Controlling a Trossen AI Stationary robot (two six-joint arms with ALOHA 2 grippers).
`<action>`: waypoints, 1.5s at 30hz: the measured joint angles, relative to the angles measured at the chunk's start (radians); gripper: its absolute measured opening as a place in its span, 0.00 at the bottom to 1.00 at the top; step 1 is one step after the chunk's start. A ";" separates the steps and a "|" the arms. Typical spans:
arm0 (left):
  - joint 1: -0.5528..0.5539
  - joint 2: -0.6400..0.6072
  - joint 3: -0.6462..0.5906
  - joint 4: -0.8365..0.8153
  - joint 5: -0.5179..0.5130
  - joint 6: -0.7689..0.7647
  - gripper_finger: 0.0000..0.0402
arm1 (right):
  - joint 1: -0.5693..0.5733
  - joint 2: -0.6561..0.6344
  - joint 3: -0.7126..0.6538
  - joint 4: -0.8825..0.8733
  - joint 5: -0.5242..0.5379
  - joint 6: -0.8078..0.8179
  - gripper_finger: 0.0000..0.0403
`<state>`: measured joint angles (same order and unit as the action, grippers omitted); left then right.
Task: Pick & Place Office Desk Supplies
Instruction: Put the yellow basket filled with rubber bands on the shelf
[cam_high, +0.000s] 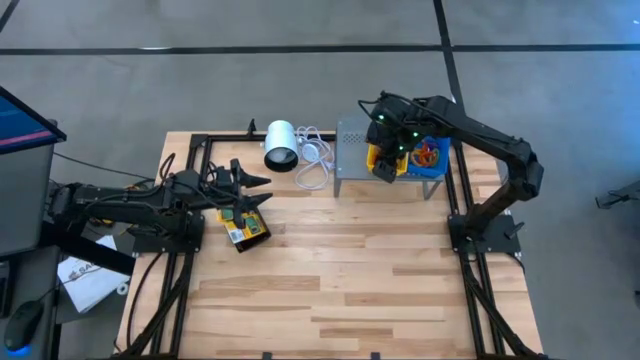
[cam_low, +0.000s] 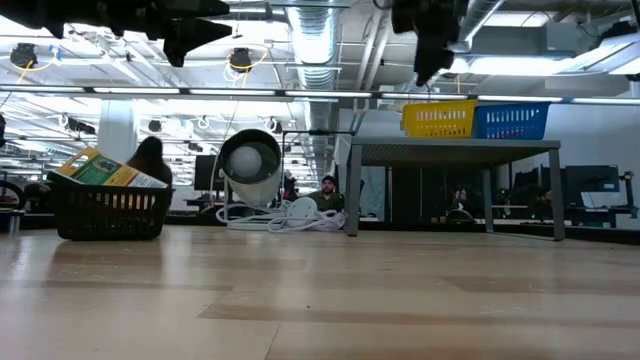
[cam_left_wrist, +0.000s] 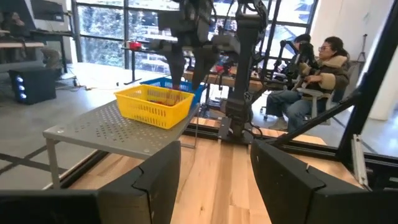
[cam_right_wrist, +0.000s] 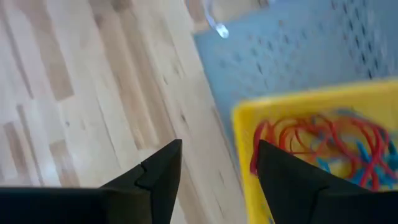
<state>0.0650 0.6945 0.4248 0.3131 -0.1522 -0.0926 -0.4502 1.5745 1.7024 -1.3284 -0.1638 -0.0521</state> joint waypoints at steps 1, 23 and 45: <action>0.000 0.000 0.000 -0.004 0.009 -0.002 0.48 | 0.012 0.000 0.013 0.006 0.000 0.000 0.49; 0.000 0.000 0.000 -0.066 0.055 -0.046 0.48 | -0.096 -0.001 -0.063 0.027 0.082 -0.011 0.51; 0.000 0.000 0.000 -0.062 0.055 -0.036 0.48 | -0.083 -0.001 -0.063 -0.019 0.392 -0.028 0.55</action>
<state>0.0650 0.6945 0.4244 0.2512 -0.0967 -0.1284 -0.5337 1.5738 1.6390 -1.3478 0.2283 -0.0803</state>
